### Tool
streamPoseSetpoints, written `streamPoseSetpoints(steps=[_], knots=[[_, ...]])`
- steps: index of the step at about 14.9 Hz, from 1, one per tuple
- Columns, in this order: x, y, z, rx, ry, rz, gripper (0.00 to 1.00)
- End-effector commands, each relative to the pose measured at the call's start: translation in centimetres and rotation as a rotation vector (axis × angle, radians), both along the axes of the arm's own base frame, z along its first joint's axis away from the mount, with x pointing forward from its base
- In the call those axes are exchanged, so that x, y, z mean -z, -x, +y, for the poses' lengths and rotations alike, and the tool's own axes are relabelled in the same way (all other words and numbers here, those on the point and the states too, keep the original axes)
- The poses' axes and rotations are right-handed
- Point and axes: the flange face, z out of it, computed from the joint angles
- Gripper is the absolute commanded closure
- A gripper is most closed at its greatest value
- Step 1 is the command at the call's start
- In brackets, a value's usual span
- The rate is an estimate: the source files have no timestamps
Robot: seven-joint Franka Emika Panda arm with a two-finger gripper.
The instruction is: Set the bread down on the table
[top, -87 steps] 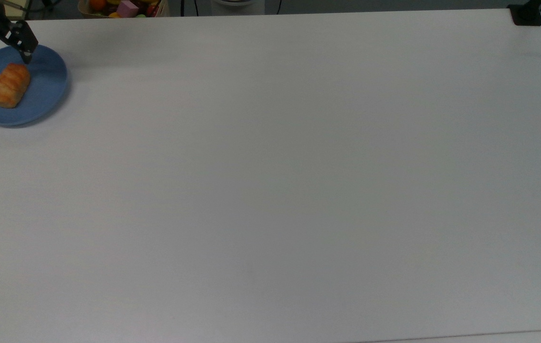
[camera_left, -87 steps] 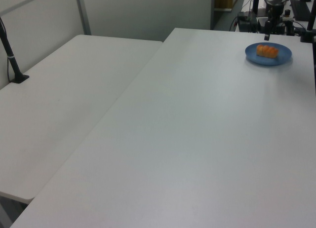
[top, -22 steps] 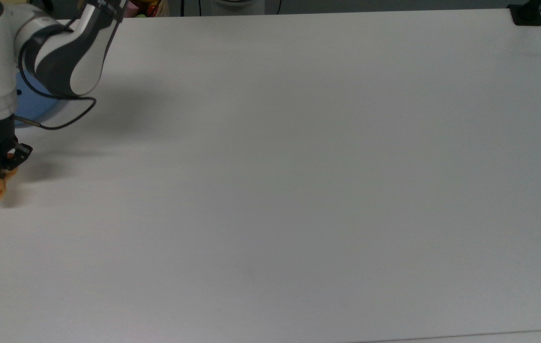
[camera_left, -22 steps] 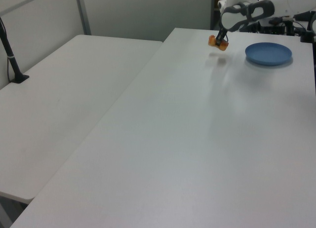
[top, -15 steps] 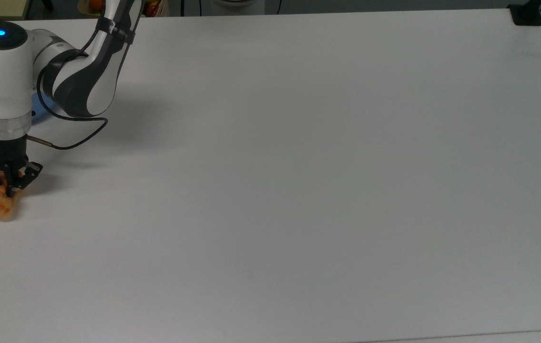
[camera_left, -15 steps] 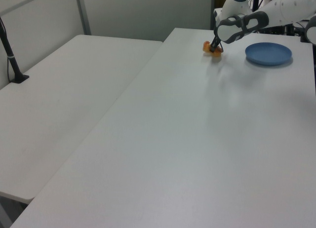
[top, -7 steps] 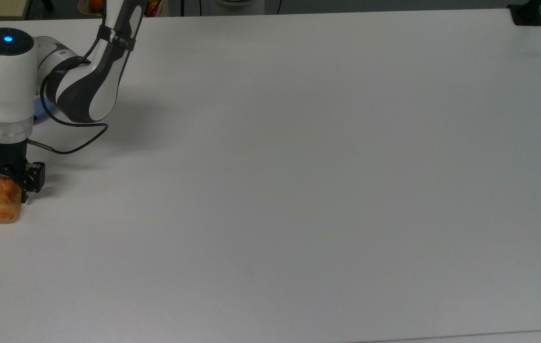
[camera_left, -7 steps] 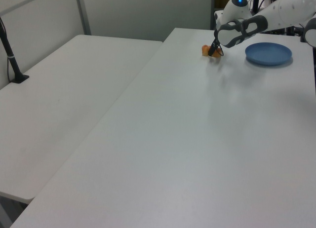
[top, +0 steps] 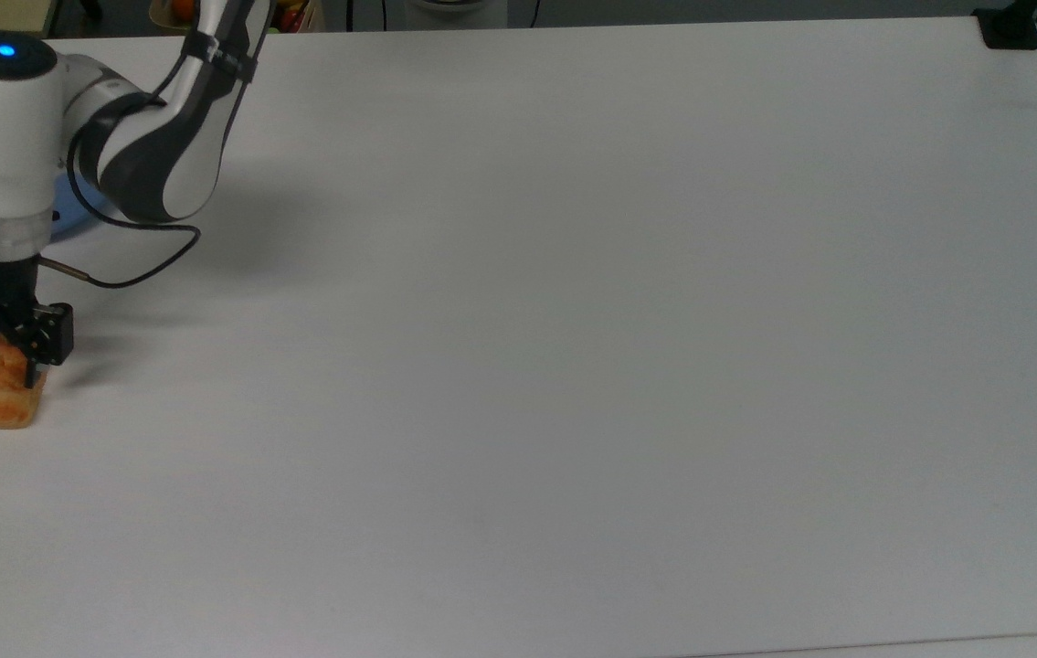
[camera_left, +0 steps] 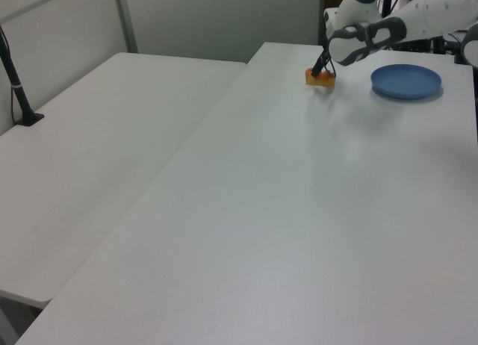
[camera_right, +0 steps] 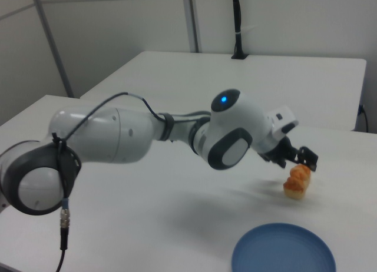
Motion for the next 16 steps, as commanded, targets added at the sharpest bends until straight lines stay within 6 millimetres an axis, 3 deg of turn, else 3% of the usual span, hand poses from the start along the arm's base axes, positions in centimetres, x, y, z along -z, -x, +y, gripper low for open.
streamPoseSetpoints(steps=[1,7,11,14,16], knots=[[-5.0,2.8,3.0,0.042,-0.137,-0.053,0.00],[-13.8,6.2,7.0,0.130,-0.325,0.078,0.00],[-18.3,7.9,13.8,0.202,-0.363,0.219,0.00],[-21.4,11.2,18.4,0.164,-0.405,0.278,0.00],[-22.2,13.3,22.2,0.110,-0.419,0.326,0.00]])
